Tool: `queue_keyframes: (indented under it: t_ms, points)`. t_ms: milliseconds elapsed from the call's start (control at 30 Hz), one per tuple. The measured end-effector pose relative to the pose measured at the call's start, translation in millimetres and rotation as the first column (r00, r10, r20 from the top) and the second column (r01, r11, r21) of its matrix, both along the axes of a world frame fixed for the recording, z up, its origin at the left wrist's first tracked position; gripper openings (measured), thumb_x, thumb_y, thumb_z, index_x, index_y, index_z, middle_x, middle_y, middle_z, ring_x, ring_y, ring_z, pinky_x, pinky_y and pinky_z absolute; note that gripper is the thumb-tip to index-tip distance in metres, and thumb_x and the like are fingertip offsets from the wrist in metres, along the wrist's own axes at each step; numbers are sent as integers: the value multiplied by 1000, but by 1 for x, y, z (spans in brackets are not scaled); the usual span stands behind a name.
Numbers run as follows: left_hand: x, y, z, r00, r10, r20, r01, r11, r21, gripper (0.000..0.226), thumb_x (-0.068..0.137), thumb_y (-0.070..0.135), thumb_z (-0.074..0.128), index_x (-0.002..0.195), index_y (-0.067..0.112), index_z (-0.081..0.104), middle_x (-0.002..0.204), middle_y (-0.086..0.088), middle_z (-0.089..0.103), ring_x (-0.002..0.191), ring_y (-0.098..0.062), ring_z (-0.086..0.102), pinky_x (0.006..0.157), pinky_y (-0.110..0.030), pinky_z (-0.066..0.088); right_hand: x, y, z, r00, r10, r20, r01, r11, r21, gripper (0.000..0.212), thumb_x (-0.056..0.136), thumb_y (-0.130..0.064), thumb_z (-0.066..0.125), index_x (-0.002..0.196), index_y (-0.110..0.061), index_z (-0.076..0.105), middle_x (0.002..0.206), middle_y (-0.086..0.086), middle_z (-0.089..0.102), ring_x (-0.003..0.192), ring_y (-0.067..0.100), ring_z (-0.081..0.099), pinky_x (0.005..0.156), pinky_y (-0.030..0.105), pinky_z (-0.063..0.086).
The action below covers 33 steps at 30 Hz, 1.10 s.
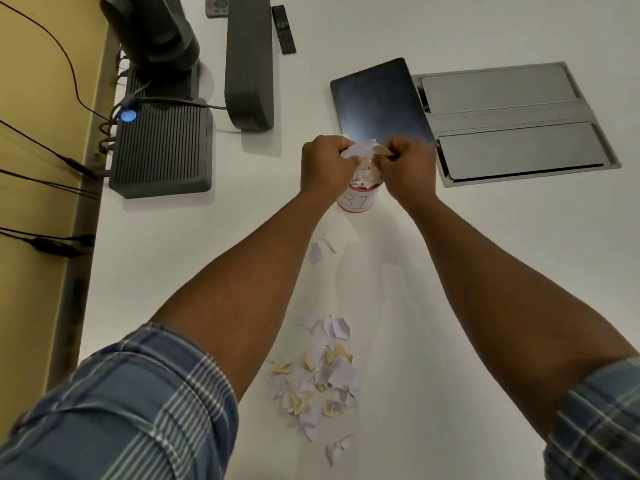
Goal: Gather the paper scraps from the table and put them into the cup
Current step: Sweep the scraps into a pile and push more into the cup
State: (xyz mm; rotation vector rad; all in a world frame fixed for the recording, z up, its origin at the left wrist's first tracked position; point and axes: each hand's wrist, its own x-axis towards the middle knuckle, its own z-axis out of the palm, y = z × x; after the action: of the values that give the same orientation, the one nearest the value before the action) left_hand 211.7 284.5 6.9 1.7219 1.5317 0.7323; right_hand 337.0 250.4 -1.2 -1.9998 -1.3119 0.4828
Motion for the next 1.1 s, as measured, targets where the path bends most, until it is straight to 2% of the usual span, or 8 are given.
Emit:
queue_keyframes:
  t_ms: [200, 267, 333, 433, 533, 733, 900, 1100]
  points:
    - [4, 3, -10, 957, -124, -263, 154, 984, 95, 23, 89, 27, 58, 99, 11, 73, 95, -10, 72, 83, -24, 67, 79, -30, 56, -7, 6, -6, 930, 206, 306, -167, 975, -148, 20, 86, -17, 64, 99, -3, 69, 93, 17, 71, 80, 30, 66, 70, 27, 48]
    - [5, 2, -11, 939, -145, -311, 189, 975, 118, 22, 89, 25, 57, 96, 10, 71, 93, -11, 70, 82, -24, 66, 72, -26, 51, -8, 6, -6, 924, 235, 302, -183, 965, -190, 28, 86, -21, 67, 109, -7, 64, 99, 15, 70, 86, 31, 67, 76, 33, 53]
    - [4, 0, -10, 937, -189, -294, 228, 968, 106, 25, 87, 26, 62, 104, 9, 66, 101, -11, 69, 88, -25, 65, 79, -29, 52, -7, 4, -5, 944, 231, 237, -187, 963, -195, 37, 84, -24, 70, 116, -9, 58, 104, 13, 68, 90, 29, 65, 79, 33, 52]
    - [1, -6, -10, 930, -280, -239, 303, 951, 67, 58, 79, 28, 72, 129, 11, 48, 116, -13, 64, 101, -28, 61, 90, -36, 51, -7, -1, -3, 944, 245, 223, -204, 960, -191, 37, 86, -26, 67, 116, -7, 57, 107, 13, 68, 91, 27, 63, 80, 30, 48]
    - [-5, -9, -15, 928, -297, -226, 315, 948, 49, 72, 75, 35, 74, 134, 14, 37, 119, -15, 59, 103, -29, 57, 90, -39, 51, -5, -6, 0, 937, 254, 241, -215, 960, -179, 33, 89, -24, 64, 116, -6, 59, 108, 15, 67, 93, 29, 64, 83, 30, 47]
    - [-6, -11, -20, 908, -288, -304, 339, 932, 129, 32, 90, 33, 58, 113, 11, 60, 118, -8, 63, 110, -24, 51, 92, -35, 47, -8, -11, 6, 948, 252, 195, -217, 959, -182, 33, 91, -22, 61, 117, -4, 55, 112, 16, 65, 98, 29, 61, 87, 30, 45]
    - [-15, -12, -17, 894, -299, -335, 327, 945, 29, 42, 92, 22, 51, 133, 14, 48, 149, -7, 36, 137, -26, 27, 110, -43, 32, -10, -15, 4, 938, 263, 226, -212, 951, -227, 37, 90, -17, 61, 125, -6, 55, 122, 17, 62, 108, 32, 60, 98, 38, 45]
    - [-55, -39, -33, 958, -129, -255, 159, 982, 102, 43, 94, 7, 44, 136, 12, 44, 146, -7, 42, 137, -22, 33, 113, -35, 31, -23, -23, -7, 822, 415, 390, -373, 910, -182, 48, 84, -15, 68, 127, -8, 49, 132, 13, 52, 119, 31, 51, 89, 42, 50]
